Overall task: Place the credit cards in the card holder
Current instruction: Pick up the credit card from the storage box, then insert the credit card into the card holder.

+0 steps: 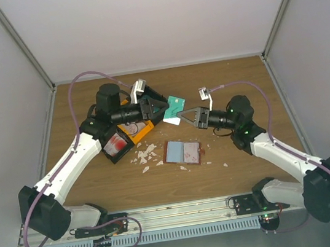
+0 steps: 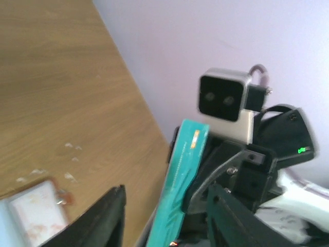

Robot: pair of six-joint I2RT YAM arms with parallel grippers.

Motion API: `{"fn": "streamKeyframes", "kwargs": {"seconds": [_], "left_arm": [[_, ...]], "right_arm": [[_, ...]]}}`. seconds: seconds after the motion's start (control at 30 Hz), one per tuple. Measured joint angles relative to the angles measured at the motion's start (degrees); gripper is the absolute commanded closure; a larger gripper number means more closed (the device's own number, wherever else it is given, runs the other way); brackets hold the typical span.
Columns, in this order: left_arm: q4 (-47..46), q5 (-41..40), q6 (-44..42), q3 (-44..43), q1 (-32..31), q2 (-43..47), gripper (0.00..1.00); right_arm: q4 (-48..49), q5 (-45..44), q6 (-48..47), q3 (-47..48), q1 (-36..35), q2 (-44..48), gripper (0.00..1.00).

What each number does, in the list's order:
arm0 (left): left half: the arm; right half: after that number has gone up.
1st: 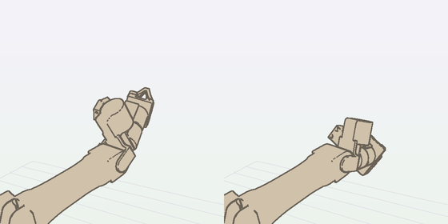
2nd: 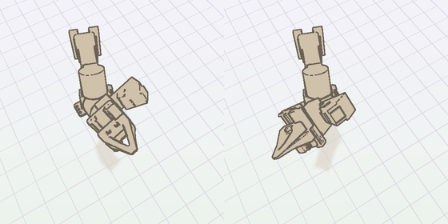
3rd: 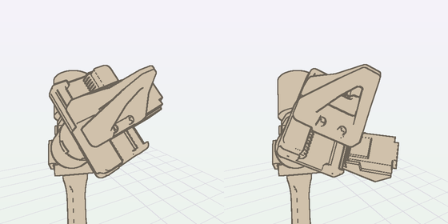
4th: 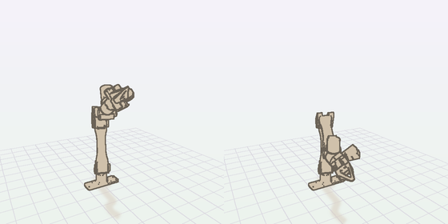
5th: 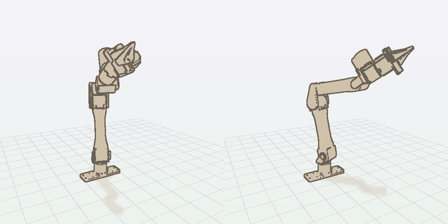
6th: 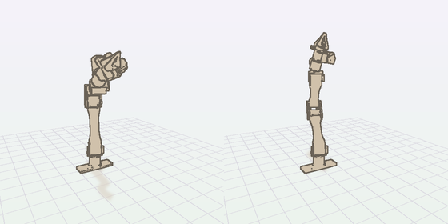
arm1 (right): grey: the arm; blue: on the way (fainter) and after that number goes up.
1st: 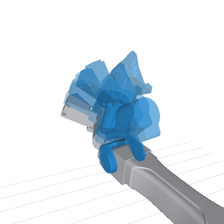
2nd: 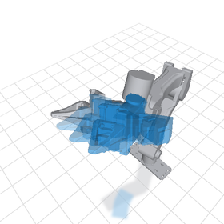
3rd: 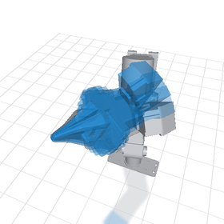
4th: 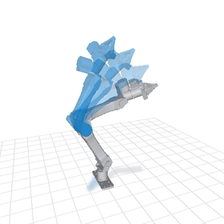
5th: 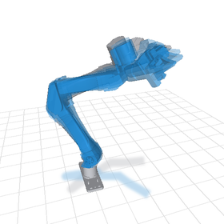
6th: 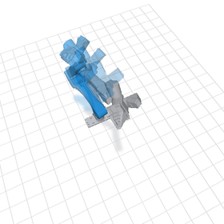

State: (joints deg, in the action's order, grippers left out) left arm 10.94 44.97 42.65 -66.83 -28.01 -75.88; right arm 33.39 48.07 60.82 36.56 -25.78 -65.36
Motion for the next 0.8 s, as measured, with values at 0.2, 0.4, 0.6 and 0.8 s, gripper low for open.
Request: {"fn": "streamKeyframes", "kwargs": {"seconds": [0.2,0.4,0.6,0.8], "left_arm": [[6.05,-9.88,-4.72,3.28,-0.02,1.14,0.30],[8.76,-17.68,-6.78,12.59,-1.38,1.53,0.44],[7.63,-21.81,-6.14,17.16,-7.19,-3.02,0.56],[5.29,-26.08,-5.73,17.75,-11.91,-10.58,0.58]], "right_arm": [[-15.61,-5.22,-7.85,0.20,0.02,1.64,1.00],[-30.93,-9.07,-15.32,-0.61,0.04,0.61,1.00],[-35.52,-9.07,-16.61,-5.99,0.07,-5.86,0.99],[-34.16,-8.72,-14.49,-9.79,0.07,-11.63,1.00]]}}
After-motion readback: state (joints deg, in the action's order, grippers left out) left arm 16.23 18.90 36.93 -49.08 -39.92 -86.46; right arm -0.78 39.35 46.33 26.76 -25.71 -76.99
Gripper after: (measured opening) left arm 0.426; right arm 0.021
